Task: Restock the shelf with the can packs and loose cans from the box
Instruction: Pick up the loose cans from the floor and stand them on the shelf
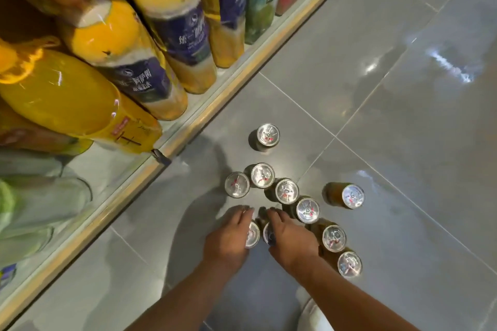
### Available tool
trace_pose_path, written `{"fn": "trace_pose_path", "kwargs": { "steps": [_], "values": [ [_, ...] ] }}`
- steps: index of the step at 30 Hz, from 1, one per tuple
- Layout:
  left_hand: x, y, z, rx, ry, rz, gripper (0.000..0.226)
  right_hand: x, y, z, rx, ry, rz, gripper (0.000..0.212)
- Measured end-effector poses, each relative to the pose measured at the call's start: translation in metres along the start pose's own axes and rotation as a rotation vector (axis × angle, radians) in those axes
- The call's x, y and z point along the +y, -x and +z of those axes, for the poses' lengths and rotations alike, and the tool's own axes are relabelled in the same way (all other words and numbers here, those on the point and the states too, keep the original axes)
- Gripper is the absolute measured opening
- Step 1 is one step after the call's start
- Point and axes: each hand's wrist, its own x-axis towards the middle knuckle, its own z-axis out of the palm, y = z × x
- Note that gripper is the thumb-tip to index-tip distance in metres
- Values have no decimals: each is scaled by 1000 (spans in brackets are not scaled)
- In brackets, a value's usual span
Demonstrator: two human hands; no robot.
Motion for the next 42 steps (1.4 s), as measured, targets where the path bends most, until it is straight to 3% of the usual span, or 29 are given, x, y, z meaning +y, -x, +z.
{"fn": "trace_pose_path", "kwargs": {
  "steps": [4, 10, 17, 22, 28, 34, 38, 42],
  "values": [
    [0, -5, 0, -6, -12, 3, 60, -2, 0, 1, 64, 23, 5, 68],
    [3, 16, -23, -38, -27, -35, 61, -7, 26, -16, 16, -27, 43, 68],
    [41, 67, -93, -20, -87, 45, 67, -16, 94, -78, 19, -26, -3, 66],
    [86, 121, -167, -4, -110, 66, 77, -25, 167, -148, 47, -64, -4, 68],
    [151, 208, -275, 16, -114, 65, 72, -37, 278, -255, 79, -137, -11, 70],
    [202, 299, -369, 182, -68, 63, 62, -63, 375, -345, 208, -314, -42, 58],
    [227, 379, -439, 355, -33, 81, 58, -95, 449, -418, 291, -440, -137, 57],
    [244, 458, -512, 352, 74, -4, 73, -131, 514, -492, 362, -487, -316, 53]
  ]
}}
